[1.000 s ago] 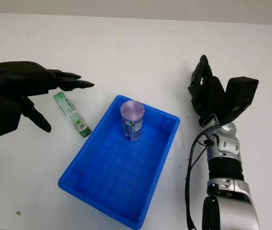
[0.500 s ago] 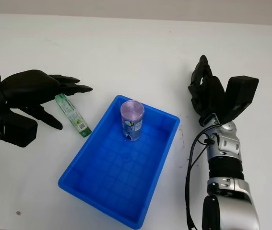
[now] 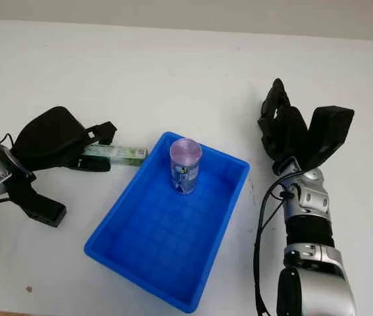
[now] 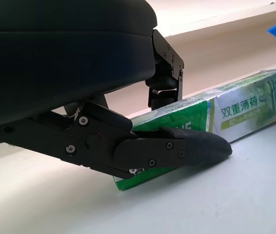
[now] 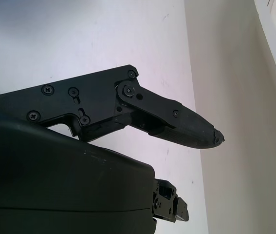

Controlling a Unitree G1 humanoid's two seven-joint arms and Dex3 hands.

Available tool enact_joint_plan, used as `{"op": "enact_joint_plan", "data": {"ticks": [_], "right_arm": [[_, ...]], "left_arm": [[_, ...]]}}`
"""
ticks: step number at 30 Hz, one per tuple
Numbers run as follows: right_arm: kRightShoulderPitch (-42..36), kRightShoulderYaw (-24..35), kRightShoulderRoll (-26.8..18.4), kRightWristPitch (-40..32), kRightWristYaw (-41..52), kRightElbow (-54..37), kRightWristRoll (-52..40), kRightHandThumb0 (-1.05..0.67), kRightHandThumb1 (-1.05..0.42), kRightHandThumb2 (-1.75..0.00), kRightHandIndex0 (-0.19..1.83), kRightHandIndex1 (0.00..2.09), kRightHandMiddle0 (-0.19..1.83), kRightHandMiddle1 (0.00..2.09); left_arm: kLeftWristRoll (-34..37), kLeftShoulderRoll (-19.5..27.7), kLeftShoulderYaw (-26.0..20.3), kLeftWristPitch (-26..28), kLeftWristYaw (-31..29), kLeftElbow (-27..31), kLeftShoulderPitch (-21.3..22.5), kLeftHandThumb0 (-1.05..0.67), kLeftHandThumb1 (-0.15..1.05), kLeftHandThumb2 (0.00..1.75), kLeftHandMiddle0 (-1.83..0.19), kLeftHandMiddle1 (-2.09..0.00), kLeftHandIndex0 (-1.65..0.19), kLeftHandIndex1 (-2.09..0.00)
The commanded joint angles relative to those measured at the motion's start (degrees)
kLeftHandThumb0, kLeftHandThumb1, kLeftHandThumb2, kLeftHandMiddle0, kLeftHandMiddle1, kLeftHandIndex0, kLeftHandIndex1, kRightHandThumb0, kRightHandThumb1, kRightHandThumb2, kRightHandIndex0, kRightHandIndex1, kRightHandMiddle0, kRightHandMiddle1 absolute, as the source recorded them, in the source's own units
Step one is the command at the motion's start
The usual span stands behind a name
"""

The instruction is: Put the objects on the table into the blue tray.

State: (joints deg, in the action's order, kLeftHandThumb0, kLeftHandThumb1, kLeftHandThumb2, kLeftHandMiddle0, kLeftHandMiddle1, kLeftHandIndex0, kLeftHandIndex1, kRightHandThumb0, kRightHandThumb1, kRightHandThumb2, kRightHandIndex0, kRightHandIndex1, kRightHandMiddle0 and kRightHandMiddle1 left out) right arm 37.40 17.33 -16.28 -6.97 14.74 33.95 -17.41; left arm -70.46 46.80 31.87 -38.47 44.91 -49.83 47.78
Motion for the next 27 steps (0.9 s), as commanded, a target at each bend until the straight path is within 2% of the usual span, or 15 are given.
{"op": "enact_joint_plan", "data": {"ticks": [1, 2, 3, 6, 10, 13, 15, 16, 17, 19, 22, 27], "right_arm": [[0.7, 0.4, -0.3, -0.1, -0.2, 0.1, -0.3, -0.68, -1.05, -0.77, -0.19, 0.0, -0.19, 0.0], [0.7, 0.3, -0.3, 0.1, -0.2, 0.2, -0.2, -0.68, -1.05, -0.77, -0.19, 0.0, -0.19, 0.0], [0.7, 0.3, -0.3, 0.2, -0.2, 0.3, -0.1, -0.68, -1.05, -0.77, -0.19, 0.0, -0.19, 0.0], [0.6, 0.4, -0.2, 0.3, 0.2, 0.4, -0.5, -0.68, -1.05, -0.77, -0.19, 0.0, -0.19, 0.0], [0.6, 0.6, 0.0, 0.1, -0.2, 0.5, -0.6, -0.68, -1.05, -0.75, -0.19, 0.0, -0.19, 0.0], [0.5, 0.6, 0.0, 0.4, -0.3, 0.6, -0.6, -0.67, -1.05, -0.74, -0.19, 0.0, -0.19, 0.0], [0.5, 0.5, 0.0, 0.5, 0.0, 0.6, -0.6, -0.67, -1.05, -0.74, -0.19, 0.0, -0.19, 0.0], [0.3, 0.3, -0.1, 0.5, 0.2, 0.4, -0.5, -0.67, -1.05, -0.75, -0.19, 0.0, -0.19, 0.0], [0.2, 0.3, -0.2, 0.4, 0.3, 0.3, -0.4, -0.67, -1.05, -0.75, -0.19, 0.0, -0.19, 0.0], [0.1, 0.2, -0.2, 0.4, 0.4, 0.2, -0.3, -0.67, -1.05, -0.75, -0.19, 0.0, -0.19, 0.0], [0.1, 0.2, -0.1, 0.5, 0.3, 0.3, -0.3, -0.66, -1.05, -0.75, -0.19, 0.0, -0.19, 0.0], [0.0, -0.2, 0.0, 0.7, 0.1, 0.3, 0.1, -0.66, -1.05, -0.75, -0.19, 0.0, -0.19, 0.0]], "left_arm": [[0.2, 0.4, 1.0, -0.2, 2.8, -0.7, 1.1, -0.59, 1.05, 0.43, -1.34, -2.09, -0.42, -2.09], [0.7, 0.3, 1.0, -0.4, 3.7, -1.1, 1.3, -0.58, 1.05, 0.4, -1.33, -2.09, -0.43, -2.09], [1.1, 0.2, 1.0, -0.6, 4.3, -1.5, 1.5, -0.57, 1.05, 0.38, -1.3, -2.09, -0.36, -2.09], [6.1, 0.3, -1.4, -1.7, 1.5, -1.6, 2.1, -0.56, 1.05, 0.37, -1.25, -2.09, -0.28, -2.09], [17.3, 0.3, -7.0, -3.1, -7.7, -0.8, 3.9, -0.52, 1.05, 0.37, -0.97, -2.09, -0.26, -2.09], [27.9, -0.5, -12.8, -2.1, -16.4, 1.1, 4.4, -0.55, 1.05, 0.42, -0.89, -2.09, -0.31, -2.09], [34.4, -1.1, -16.0, -2.1, -22.2, 2.4, 4.2, -0.52, 1.05, 0.5, -0.85, -2.09, -0.26, -2.09], [38.4, -1.4, -17.9, -2.0, -25.6, 3.3, 4.3, -0.53, 1.05, 0.44, -0.81, -2.09, -0.3, -2.06], [41.5, -1.7, -19.6, -1.3, -28.1, 4.5, 4.3, -0.53, 1.05, 0.4, -0.77, -2.09, -0.28, -2.02], [46.0, -2.6, -22.4, 0.1, -31.8, 6.8, 4.2, -0.54, 1.05, 0.37, -0.78, -2.09, -0.32, -2.06], [52.7, -4.3, -26.0, 4.2, -38.1, 12.5, 2.6, -0.55, 1.05, 0.34, -0.8, -2.09, -0.48, -2.09], [58.4, -6.0, -29.7, 8.8, -45.4, 25.9, -2.6, -0.52, 1.05, 0.31, -0.9, -2.09, -0.51, -2.05]]}}
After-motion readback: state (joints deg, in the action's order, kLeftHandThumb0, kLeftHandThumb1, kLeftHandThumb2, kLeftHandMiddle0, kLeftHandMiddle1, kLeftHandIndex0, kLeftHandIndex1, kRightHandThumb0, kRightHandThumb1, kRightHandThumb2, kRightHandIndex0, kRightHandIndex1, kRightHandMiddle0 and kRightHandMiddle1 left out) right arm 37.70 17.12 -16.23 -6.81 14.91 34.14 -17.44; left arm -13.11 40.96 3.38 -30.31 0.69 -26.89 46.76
